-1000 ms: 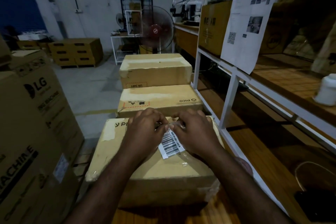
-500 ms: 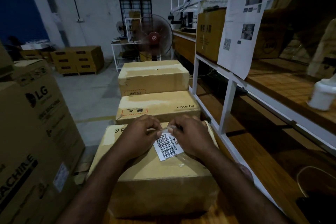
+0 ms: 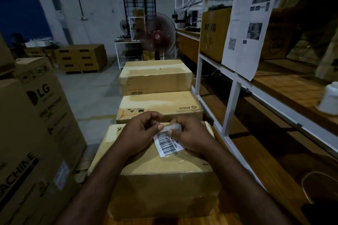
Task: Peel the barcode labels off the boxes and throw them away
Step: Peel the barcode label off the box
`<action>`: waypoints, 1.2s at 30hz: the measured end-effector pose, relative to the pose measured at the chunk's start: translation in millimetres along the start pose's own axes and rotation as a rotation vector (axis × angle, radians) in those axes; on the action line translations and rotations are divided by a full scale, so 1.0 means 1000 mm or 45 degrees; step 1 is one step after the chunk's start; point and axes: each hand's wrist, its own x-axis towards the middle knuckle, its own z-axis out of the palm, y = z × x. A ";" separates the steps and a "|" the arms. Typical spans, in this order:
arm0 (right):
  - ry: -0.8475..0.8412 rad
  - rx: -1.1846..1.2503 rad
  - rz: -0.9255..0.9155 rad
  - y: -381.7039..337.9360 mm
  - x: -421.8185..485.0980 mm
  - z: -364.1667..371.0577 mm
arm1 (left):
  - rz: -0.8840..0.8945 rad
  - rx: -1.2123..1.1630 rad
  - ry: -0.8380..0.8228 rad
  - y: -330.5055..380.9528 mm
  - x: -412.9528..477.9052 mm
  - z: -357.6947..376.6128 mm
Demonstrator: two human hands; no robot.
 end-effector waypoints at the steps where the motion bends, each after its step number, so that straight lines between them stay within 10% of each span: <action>1: -0.002 0.045 0.002 0.001 0.000 0.000 | -0.007 0.020 -0.018 -0.001 0.001 -0.001; 14: -0.089 0.626 0.147 -0.007 -0.006 -0.012 | -0.042 0.158 -0.228 -0.009 0.007 -0.007; 36: -0.156 0.529 -0.049 0.004 -0.025 -0.016 | -0.117 0.002 -0.354 0.006 -0.004 -0.011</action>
